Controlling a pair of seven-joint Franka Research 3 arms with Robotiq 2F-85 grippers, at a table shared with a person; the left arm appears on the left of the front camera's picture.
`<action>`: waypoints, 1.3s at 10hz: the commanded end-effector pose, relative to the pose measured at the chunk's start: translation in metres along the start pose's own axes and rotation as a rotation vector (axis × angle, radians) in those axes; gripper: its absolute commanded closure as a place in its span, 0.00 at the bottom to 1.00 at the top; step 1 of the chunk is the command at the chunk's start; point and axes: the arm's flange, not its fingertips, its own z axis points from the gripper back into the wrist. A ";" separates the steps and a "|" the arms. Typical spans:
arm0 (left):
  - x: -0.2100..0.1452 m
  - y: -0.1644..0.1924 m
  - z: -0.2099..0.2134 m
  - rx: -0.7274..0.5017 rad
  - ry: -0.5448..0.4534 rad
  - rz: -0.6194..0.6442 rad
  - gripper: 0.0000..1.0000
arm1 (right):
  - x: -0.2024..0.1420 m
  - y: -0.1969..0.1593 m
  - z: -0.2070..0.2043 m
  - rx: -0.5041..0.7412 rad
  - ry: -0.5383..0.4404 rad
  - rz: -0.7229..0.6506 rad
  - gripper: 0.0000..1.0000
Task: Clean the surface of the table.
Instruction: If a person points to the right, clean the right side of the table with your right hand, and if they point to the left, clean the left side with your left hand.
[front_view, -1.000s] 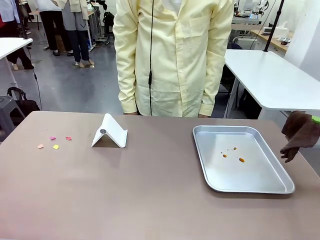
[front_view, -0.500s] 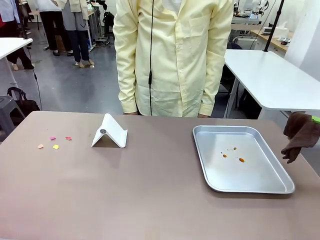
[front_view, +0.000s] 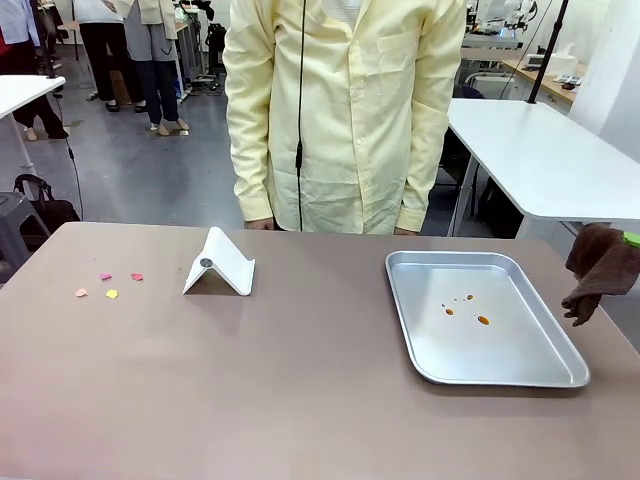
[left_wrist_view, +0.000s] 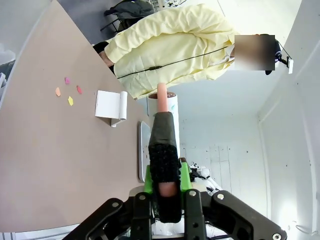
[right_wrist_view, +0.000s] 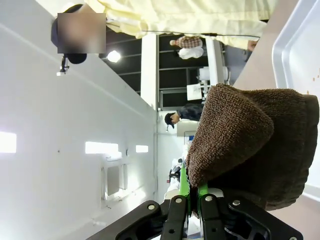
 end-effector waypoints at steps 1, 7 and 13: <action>-0.003 -0.002 -0.001 -0.003 -0.004 -0.008 1.00 | -0.001 0.008 -0.003 0.003 -0.023 -0.017 1.00; -0.003 -0.002 -0.001 -0.003 -0.004 -0.008 1.00 | -0.001 0.008 -0.003 0.003 -0.023 -0.017 1.00; -0.003 -0.002 -0.001 -0.003 -0.004 -0.008 1.00 | -0.001 0.008 -0.003 0.003 -0.023 -0.017 1.00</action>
